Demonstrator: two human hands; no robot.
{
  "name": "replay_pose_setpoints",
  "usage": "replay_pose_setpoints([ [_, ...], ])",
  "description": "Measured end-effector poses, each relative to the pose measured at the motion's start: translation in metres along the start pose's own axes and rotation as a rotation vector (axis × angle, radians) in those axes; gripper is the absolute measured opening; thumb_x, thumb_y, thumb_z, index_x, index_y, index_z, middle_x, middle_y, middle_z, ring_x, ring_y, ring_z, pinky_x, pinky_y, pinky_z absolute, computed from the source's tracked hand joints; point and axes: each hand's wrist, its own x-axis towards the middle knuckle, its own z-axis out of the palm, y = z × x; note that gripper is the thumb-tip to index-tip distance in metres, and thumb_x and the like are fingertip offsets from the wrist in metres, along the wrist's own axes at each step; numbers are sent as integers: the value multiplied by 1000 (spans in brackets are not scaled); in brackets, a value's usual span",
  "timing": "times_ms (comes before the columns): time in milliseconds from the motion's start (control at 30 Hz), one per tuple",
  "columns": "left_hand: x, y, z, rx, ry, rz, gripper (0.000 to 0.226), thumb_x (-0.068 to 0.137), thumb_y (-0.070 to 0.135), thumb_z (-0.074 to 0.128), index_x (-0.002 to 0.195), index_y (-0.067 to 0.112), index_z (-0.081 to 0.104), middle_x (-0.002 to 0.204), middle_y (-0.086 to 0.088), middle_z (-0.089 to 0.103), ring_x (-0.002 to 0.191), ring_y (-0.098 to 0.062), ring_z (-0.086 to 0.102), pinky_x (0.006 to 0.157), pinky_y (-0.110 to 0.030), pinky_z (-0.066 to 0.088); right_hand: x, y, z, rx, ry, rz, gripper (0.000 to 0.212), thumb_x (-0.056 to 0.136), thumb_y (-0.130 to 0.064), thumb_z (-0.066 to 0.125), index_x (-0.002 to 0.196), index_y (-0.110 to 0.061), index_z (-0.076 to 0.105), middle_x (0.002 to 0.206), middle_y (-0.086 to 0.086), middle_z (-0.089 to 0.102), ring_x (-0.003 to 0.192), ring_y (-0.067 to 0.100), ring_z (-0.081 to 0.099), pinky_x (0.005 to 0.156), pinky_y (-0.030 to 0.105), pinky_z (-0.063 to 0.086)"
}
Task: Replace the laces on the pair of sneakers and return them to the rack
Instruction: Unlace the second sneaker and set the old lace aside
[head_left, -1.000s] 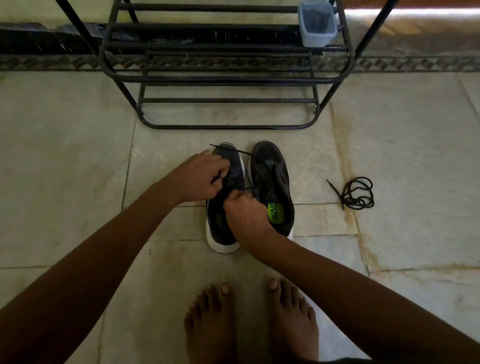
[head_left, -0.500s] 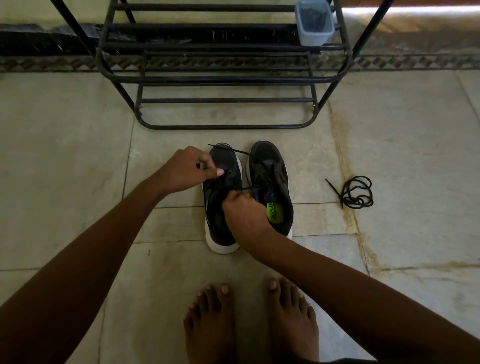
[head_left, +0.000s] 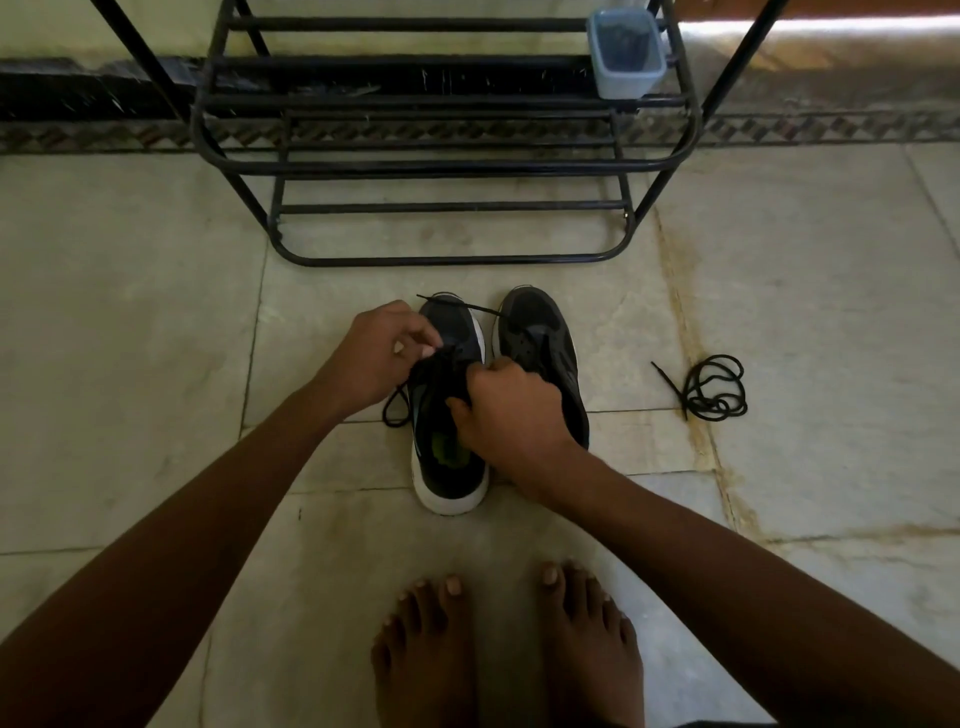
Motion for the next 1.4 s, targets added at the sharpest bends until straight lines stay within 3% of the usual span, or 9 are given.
replay_pose_setpoints([
  [133, 4, 2, 6, 27, -77, 74, 16, 84, 3, 79, 97, 13, 80, 99, 2, 62, 89, -14, 63, 84, -28, 53, 2, 0, 8, 33, 24, -15, 29, 100, -42, 53, 105, -13, 59, 94, 6, 53, 72, 23, 54, 64, 32, 49],
  [267, 11, 6, 8, 86, -94, 45, 10, 81, 6, 81, 87, 13, 77, 99, 0, 62, 85, -17, 61, 84, -43, 55, 1, -2, 16, -40, -90, -42, 25, 100, -28, 56, 114, -7, 60, 104, 14, 60, 85, 35, 65, 77, 43, 58],
  [600, 12, 9, 19, 239, -99, 21, 14, 91, 5, 66, 86, 17, 63, 100, -1, 57, 89, -19, 56, 72, -33, 44, 0, -8, 18, -180, -144, -124, 27, 103, -17, 49, 124, -1, 57, 119, 19, 55, 93, 37, 66, 78, 43, 55],
  [800, 7, 2, 27, -414, 106, -354, 24, 102, 3, 53, 85, 20, 58, 86, 0, 66, 73, -11, 57, 66, -27, 47, 2, -11, 24, -189, -155, -116, 27, 103, -15, 49, 123, -1, 58, 118, 19, 56, 93, 38, 66, 79, 44, 57],
  [933, 11, 8, 27, -516, 69, -506, 24, 107, 13, 48, 87, 23, 56, 85, 0, 61, 69, -11, 48, 57, -26, 38, 3, -14, 24, -203, -154, -117, 26, 103, -15, 49, 123, 0, 58, 118, 19, 56, 93, 39, 66, 76, 42, 54],
  [1033, 13, 8, 15, -519, -78, -395, 5, 99, 11, 64, 97, 15, 62, 82, 1, 58, 66, -5, 51, 57, -15, 44, 3, -13, 23, -218, -148, -110, 27, 104, -13, 47, 124, 0, 58, 120, 19, 56, 95, 39, 66, 74, 41, 51],
  [1133, 13, 5, 12, -279, -138, -206, 21, 81, 9, 85, 97, 14, 72, 78, 3, 57, 66, -2, 53, 65, -15, 44, 4, -14, 23, -213, -150, -99, 27, 104, -13, 47, 125, -2, 58, 120, 18, 56, 94, 38, 66, 73, 40, 51],
  [1300, 16, 7, 27, -34, 69, -89, 9, 87, 6, 77, 82, 6, 70, 90, 1, 52, 75, -9, 53, 63, -19, 49, 4, -12, 25, -198, -141, -94, 27, 104, -17, 49, 124, -3, 59, 119, 17, 57, 93, 36, 67, 76, 41, 54],
  [1400, 18, 10, 27, -292, 218, -346, 13, 100, 15, 64, 87, 12, 61, 84, 0, 61, 64, -9, 56, 45, -18, 45, 3, -12, 24, -184, -151, -89, 28, 103, -18, 51, 125, -2, 58, 120, 18, 56, 95, 38, 66, 80, 43, 55],
])
